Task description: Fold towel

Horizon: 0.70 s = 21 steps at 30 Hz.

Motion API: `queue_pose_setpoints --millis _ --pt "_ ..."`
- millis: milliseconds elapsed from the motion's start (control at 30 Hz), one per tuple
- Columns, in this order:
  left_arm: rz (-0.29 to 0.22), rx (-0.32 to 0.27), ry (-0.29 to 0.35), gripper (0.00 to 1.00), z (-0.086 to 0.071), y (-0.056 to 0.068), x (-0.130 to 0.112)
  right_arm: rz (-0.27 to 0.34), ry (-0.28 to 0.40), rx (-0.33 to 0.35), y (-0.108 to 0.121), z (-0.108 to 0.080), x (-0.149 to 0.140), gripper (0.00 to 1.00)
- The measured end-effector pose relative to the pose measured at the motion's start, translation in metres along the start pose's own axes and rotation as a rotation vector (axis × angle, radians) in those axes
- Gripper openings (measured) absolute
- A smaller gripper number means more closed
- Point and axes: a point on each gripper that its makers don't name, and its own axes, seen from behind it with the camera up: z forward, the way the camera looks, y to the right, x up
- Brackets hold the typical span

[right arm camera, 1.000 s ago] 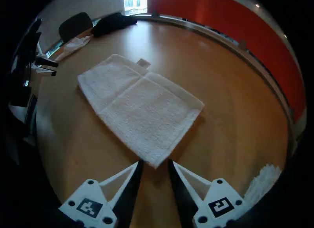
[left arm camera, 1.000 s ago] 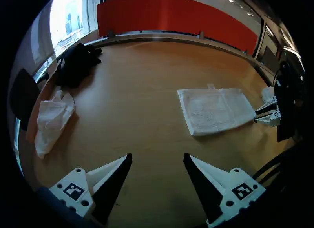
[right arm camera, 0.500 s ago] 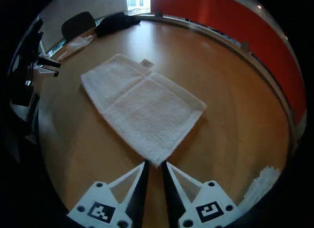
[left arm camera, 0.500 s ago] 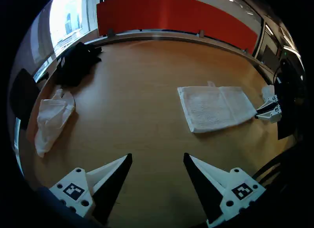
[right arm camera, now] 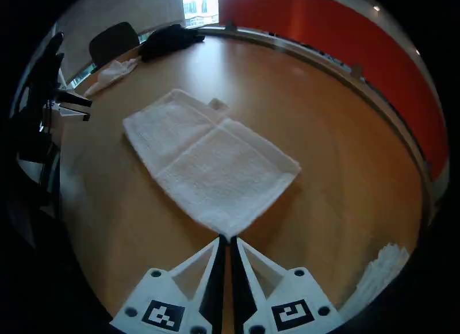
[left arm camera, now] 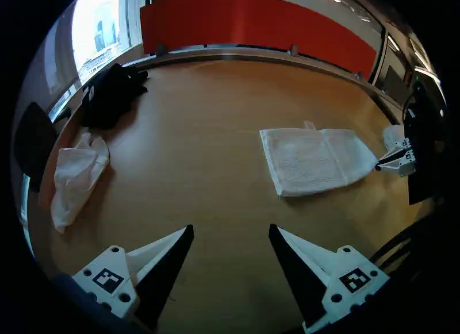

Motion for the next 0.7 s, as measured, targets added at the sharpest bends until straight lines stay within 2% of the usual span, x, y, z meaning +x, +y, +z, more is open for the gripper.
queue_pose_setpoints --millis 367,700 --pt "0.000 -0.002 0.006 0.97 0.000 0.000 0.003 -0.012 0.083 -0.035 -0.001 -0.019 0.041 0.06" --pt "-0.003 -0.001 0.009 0.97 -0.001 -0.003 0.004 -0.071 0.119 -0.061 0.002 -0.040 0.066 0.06"
